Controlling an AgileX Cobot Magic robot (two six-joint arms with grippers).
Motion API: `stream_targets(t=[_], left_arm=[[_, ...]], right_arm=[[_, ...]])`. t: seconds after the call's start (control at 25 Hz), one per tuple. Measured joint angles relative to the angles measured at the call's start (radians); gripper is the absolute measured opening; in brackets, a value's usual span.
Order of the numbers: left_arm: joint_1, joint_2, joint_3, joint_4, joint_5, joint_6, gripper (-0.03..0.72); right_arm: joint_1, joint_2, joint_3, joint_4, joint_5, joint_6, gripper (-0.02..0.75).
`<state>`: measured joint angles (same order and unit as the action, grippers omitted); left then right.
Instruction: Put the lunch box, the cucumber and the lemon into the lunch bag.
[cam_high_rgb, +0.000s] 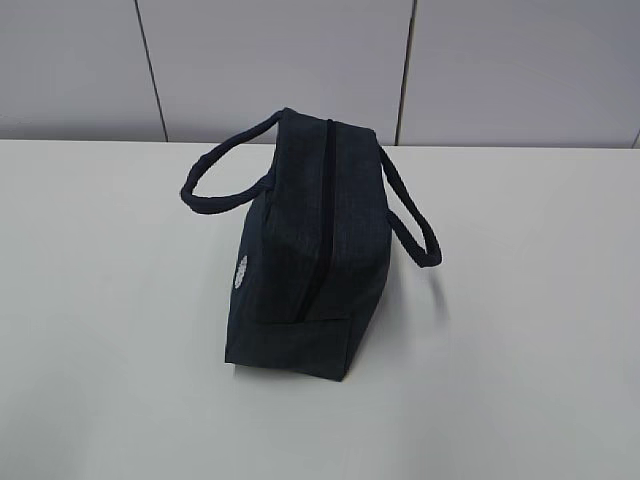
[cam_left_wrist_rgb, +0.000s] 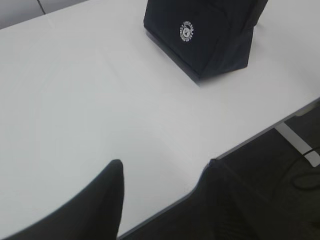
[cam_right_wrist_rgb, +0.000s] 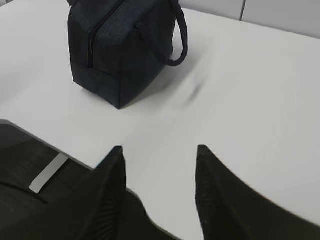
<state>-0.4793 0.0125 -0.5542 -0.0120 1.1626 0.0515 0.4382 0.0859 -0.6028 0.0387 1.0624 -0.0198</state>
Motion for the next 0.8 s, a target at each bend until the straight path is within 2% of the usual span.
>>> stream_targets(t=[0.24, 0.8], left_arm=[[0.0, 0.0, 0.013, 0.002, 0.004, 0.0, 0.37], [0.002, 0.0, 0.046, 0.021, -0.046, 0.0, 0.37]], right_arm=[[0.0, -0.093, 0.055, -0.011, 0.081, 0.014, 0.35], [0.0, -0.102, 0.107, -0.02, 0.093, 0.02, 0.349]])
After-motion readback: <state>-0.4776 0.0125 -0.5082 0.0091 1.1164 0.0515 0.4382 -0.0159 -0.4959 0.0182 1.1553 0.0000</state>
